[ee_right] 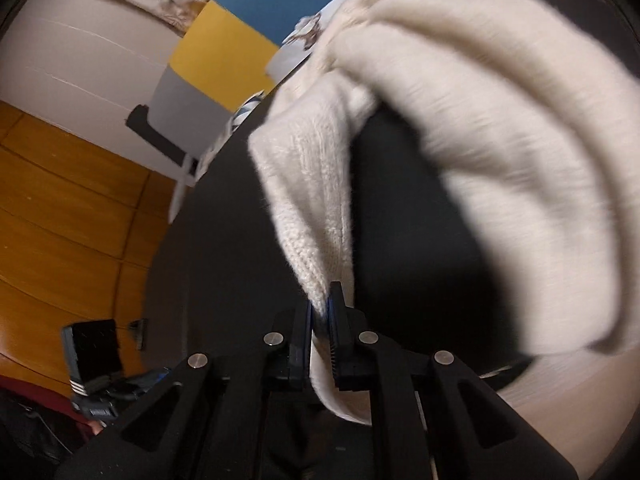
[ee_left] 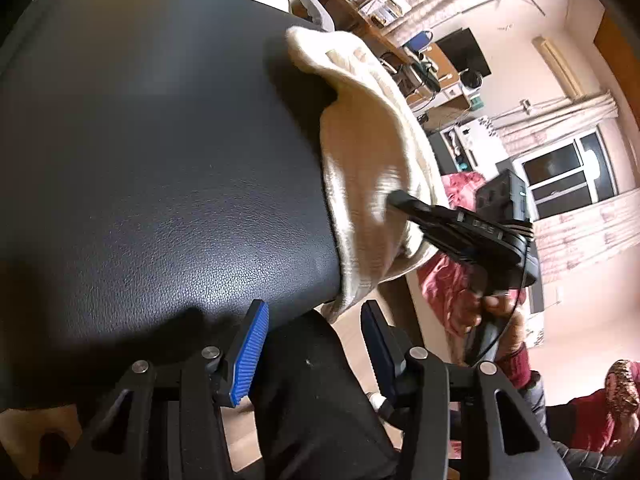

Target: Fold clothes

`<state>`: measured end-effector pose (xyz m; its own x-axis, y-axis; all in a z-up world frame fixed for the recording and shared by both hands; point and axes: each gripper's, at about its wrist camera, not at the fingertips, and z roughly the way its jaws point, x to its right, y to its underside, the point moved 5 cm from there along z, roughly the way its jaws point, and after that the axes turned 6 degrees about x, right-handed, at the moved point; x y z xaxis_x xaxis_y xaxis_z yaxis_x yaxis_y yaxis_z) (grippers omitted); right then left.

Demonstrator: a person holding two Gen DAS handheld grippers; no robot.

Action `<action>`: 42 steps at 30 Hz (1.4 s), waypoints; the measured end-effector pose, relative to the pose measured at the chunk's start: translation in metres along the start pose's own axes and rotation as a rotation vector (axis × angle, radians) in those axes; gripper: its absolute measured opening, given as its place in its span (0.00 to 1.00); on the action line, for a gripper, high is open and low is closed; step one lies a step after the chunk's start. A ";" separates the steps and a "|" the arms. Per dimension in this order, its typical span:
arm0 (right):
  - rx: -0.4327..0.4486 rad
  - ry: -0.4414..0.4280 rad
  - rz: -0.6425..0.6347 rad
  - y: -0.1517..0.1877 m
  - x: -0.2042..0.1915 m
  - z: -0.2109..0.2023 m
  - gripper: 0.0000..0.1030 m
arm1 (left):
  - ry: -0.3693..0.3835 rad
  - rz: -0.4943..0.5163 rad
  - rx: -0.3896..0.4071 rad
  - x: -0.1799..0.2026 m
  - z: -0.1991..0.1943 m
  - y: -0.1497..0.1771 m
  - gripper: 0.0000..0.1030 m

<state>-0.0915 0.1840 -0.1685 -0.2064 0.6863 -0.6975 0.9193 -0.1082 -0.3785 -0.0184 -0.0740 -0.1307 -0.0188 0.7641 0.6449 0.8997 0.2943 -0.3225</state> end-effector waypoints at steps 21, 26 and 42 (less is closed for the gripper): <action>0.045 -0.068 0.105 0.029 -0.004 -0.006 0.82 | -0.020 0.156 -0.047 0.026 0.035 0.008 0.47; 0.070 0.086 0.160 0.070 0.060 -0.031 0.82 | -0.010 0.111 -0.081 0.020 0.046 0.009 0.47; 0.027 0.210 -0.080 0.079 0.018 -0.001 0.11 | -0.014 0.039 -0.011 -0.002 0.031 0.011 0.47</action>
<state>-0.0221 0.1883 -0.2104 -0.2017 0.8276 -0.5238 0.8928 -0.0645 -0.4457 -0.0224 -0.0549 -0.1570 0.0100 0.7829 0.6221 0.9045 0.2582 -0.3395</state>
